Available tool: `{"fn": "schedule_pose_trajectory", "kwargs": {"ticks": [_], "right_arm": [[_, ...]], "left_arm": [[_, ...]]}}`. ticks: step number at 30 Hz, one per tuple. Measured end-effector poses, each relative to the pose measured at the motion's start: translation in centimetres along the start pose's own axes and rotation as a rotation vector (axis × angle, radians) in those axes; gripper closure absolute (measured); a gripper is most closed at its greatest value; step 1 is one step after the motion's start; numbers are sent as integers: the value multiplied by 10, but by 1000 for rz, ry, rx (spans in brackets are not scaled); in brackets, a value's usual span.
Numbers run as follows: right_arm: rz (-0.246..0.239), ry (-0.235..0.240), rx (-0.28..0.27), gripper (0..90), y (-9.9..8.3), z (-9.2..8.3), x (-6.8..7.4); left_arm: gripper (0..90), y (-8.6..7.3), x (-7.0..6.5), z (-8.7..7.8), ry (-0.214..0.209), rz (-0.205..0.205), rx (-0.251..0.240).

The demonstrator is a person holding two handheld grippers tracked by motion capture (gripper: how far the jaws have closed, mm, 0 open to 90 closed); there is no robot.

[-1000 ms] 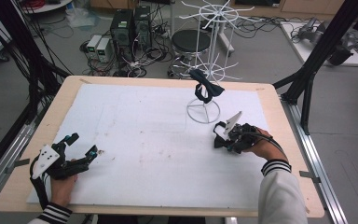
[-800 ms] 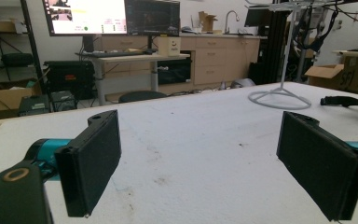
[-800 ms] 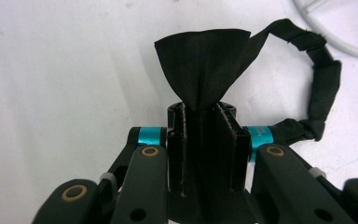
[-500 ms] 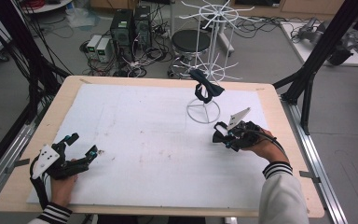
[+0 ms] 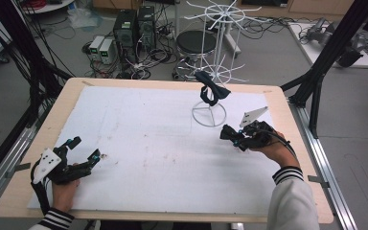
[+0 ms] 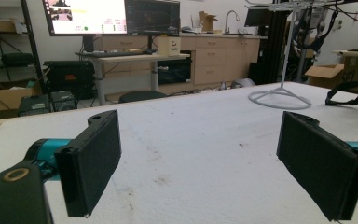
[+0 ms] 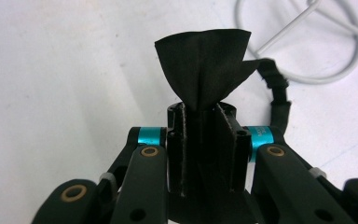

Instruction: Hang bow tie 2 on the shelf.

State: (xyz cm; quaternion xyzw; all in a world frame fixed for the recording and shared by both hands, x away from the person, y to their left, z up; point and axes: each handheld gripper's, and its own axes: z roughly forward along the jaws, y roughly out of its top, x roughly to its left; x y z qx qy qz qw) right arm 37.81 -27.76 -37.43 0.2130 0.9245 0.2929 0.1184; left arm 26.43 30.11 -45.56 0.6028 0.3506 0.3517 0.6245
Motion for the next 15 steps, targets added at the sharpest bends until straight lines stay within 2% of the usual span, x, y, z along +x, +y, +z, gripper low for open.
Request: {"fn": "schedule_pose_trajectory", "kwargs": {"ticks": [6,15], "right_arm": [[23,-22,-68,753,-1,-9,-3],[72,-49,-120,754,-4,-18,-6]], "left_arm": [[142,0,0,0,0,1,0],[142,0,0,0,1,0,0]]}}
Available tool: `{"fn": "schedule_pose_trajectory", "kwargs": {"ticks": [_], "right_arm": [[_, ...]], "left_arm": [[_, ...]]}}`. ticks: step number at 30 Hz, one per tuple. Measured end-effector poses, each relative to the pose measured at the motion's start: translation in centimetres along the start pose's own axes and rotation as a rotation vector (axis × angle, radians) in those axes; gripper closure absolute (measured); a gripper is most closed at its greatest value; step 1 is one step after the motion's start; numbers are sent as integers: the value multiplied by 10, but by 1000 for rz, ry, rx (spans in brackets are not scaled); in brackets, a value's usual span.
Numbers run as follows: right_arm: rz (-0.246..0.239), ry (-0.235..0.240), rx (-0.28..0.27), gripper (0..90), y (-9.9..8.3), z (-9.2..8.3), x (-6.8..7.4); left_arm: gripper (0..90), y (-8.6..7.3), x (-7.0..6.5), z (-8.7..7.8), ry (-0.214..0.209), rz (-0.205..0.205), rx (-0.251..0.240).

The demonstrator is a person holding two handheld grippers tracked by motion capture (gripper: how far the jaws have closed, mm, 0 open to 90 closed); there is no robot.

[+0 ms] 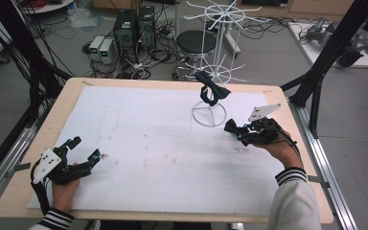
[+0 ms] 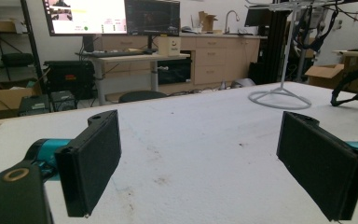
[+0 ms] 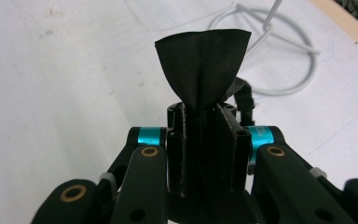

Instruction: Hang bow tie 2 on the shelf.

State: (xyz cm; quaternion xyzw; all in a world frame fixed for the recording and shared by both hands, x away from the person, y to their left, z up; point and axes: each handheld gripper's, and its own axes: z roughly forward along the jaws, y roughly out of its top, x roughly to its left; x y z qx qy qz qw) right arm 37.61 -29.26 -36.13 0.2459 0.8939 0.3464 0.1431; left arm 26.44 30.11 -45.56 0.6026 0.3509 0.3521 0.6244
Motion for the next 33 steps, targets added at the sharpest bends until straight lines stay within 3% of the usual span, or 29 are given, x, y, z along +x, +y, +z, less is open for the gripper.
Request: {"fn": "schedule_pose_trajectory", "kwargs": {"ticks": [7,14,22,26,33], "right_arm": [[61,4,-95,753,2,-9,-4],[96,-23,-126,752,1,-14,-6],[196,-56,-189,749,0,-21,-13],[241,-92,-222,748,-1,-25,-15],[262,-175,-305,741,2,-32,-16]], "left_arm": [[142,0,0,0,0,2,1],[142,0,0,0,0,2,2],[142,0,0,0,0,2,2],[142,0,0,0,0,0,0],[142,0,0,0,-1,1,2]]}}
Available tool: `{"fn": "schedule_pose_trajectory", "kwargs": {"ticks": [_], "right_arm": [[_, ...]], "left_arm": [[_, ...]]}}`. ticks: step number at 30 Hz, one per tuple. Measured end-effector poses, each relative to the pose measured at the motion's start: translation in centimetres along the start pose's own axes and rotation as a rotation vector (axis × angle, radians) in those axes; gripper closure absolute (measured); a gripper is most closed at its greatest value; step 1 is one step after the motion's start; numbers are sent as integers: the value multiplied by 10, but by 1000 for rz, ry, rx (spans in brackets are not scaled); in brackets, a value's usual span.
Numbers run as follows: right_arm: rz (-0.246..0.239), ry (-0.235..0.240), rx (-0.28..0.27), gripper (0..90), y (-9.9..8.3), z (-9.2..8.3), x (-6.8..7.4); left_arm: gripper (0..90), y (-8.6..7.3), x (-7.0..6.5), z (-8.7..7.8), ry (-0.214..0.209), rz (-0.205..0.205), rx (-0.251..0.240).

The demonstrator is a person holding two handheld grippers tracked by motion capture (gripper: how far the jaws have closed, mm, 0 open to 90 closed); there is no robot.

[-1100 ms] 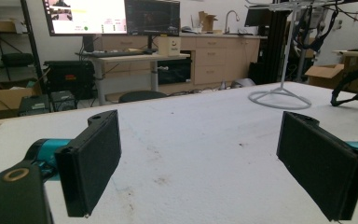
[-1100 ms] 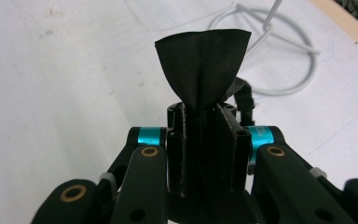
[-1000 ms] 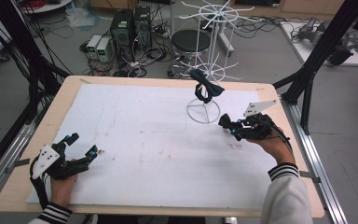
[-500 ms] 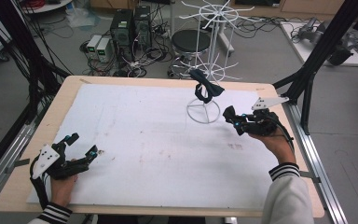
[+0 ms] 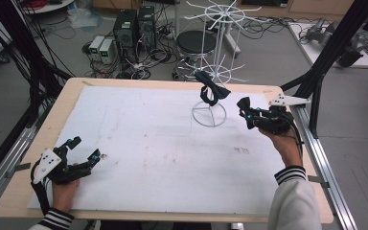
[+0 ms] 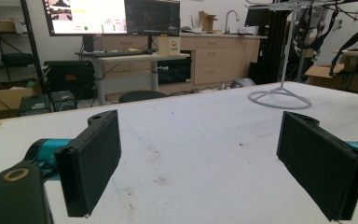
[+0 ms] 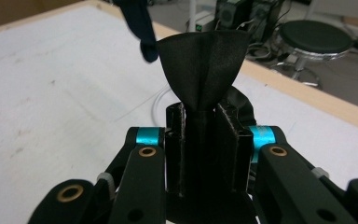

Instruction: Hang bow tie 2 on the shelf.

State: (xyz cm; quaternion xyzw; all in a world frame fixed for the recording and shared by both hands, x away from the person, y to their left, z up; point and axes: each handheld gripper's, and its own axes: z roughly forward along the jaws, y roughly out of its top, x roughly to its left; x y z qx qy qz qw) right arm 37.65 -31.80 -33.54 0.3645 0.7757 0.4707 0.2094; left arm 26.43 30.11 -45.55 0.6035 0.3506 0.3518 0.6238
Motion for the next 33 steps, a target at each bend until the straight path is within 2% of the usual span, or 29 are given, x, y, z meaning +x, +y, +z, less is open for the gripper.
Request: {"fn": "schedule_pose_trajectory", "kwargs": {"ticks": [9,18,20,22,33], "right_arm": [[33,-59,-88,743,4,-4,3],[67,-164,-202,744,10,-8,8],[65,-175,-220,744,11,-10,7],[84,-176,-244,744,12,-11,7],[95,-205,-292,744,23,-13,8]], "left_arm": [[142,0,0,0,0,4,1],[142,0,0,0,0,5,1],[142,0,0,0,1,3,1],[142,0,0,0,0,4,1],[142,0,0,0,2,2,1]]}}
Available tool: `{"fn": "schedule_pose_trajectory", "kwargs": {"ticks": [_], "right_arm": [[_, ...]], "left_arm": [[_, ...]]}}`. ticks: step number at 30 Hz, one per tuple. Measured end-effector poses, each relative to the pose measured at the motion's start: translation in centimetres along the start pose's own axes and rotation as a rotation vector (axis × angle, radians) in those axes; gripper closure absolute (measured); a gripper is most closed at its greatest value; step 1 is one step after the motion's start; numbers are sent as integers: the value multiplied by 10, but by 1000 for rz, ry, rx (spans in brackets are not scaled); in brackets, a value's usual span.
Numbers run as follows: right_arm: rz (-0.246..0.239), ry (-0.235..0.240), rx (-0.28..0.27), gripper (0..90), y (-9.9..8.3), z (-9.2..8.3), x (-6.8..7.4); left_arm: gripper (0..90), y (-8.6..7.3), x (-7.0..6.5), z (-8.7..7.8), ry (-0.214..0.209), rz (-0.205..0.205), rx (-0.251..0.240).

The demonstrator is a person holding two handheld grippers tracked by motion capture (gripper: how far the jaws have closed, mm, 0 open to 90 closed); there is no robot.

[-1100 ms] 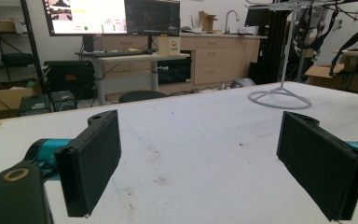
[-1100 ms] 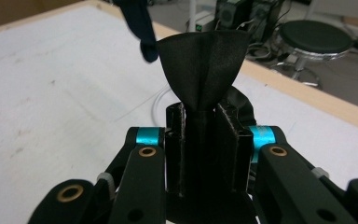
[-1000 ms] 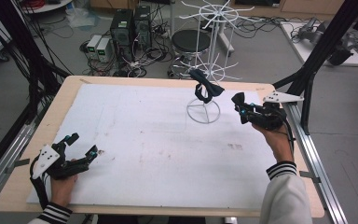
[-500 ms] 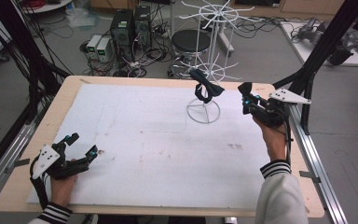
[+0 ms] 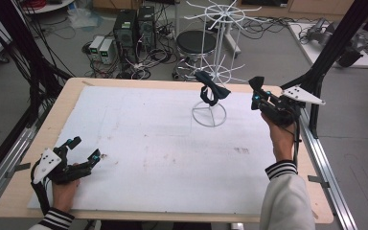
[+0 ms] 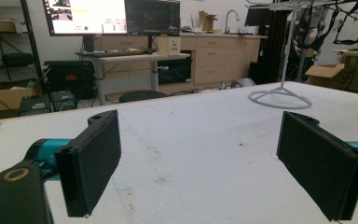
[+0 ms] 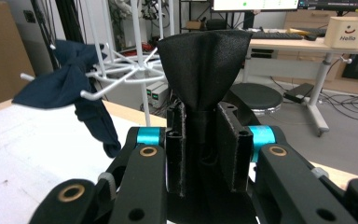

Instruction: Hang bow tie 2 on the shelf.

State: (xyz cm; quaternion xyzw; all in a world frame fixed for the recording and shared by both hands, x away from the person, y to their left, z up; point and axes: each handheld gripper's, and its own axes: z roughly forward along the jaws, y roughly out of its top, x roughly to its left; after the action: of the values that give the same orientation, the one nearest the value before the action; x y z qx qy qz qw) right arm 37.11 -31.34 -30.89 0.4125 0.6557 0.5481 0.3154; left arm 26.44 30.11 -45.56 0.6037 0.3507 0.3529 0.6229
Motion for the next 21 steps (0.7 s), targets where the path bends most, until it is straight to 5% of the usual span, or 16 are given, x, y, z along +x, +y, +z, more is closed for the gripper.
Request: {"fn": "schedule_pose_trajectory", "kwargs": {"ticks": [21], "right_arm": [[-20,-7,-42,744,25,18,12]], "left_arm": [[142,0,0,0,-1,-3,-2]]}}
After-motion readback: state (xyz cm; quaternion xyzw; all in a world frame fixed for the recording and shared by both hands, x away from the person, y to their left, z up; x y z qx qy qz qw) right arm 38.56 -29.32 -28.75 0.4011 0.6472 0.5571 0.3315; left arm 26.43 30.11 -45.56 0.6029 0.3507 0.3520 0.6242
